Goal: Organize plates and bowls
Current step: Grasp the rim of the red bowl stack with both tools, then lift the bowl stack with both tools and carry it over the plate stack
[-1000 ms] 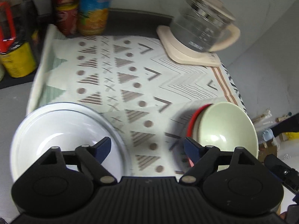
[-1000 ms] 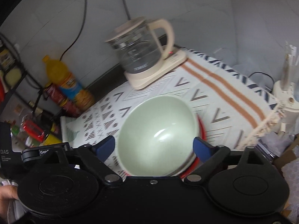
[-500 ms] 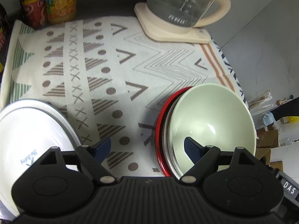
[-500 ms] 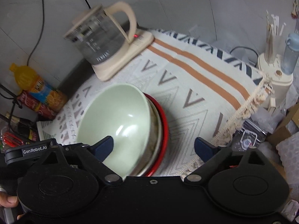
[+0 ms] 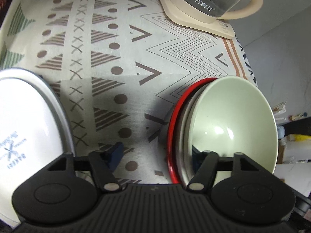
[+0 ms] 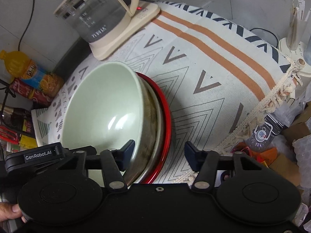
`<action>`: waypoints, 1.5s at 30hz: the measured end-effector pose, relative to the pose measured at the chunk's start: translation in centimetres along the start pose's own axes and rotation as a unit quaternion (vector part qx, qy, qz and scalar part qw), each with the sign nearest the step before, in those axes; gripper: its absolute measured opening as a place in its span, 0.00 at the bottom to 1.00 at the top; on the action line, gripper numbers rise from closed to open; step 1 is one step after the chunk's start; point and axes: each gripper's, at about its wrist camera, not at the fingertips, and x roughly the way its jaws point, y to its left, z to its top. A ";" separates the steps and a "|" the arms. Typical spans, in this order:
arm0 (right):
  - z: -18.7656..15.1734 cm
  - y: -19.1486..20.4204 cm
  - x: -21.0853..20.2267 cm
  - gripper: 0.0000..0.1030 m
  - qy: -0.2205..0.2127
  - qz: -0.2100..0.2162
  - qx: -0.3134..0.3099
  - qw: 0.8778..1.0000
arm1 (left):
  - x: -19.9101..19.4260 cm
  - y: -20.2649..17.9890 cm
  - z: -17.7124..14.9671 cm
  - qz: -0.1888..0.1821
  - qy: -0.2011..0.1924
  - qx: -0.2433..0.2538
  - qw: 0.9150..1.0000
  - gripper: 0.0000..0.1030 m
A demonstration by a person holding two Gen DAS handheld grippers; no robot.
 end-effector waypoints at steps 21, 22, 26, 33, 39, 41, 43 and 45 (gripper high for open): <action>3.2 0.6 2.8 0.37 0.049 0.022 -0.064 0.997 | 1.5 -1.0 0.6 -0.025 0.015 -0.052 0.998 0.33; 3.4 0.6 2.8 0.36 0.051 0.024 -0.065 0.996 | 1.5 -0.9 0.7 -0.023 0.015 -0.056 0.998 0.33; 3.9 0.8 3.0 0.33 0.058 0.030 -0.081 0.995 | 1.1 -1.0 0.6 -0.018 0.003 -0.057 0.998 0.33; 5.3 1.8 2.8 0.33 0.055 0.054 -0.103 0.992 | -0.6 -0.4 0.7 -0.026 -0.024 -0.086 0.996 0.33; 6.0 3.8 2.4 0.33 0.053 0.069 -0.138 0.987 | -2.7 0.4 0.9 -0.022 -0.047 -0.116 0.992 0.33; 6.1 4.7 2.1 0.33 0.050 0.076 -0.151 0.984 | -3.7 0.9 0.9 -0.022 -0.058 -0.126 0.990 0.33; 6.3 5.7 1.9 0.33 0.048 0.086 -0.161 0.982 | -4.7 1.4 0.8 -0.020 -0.070 -0.136 0.988 0.33; 6.5 6.8 1.8 0.33 0.048 0.098 -0.169 0.980 | -5.9 2.2 0.6 -0.017 -0.081 -0.146 0.986 0.33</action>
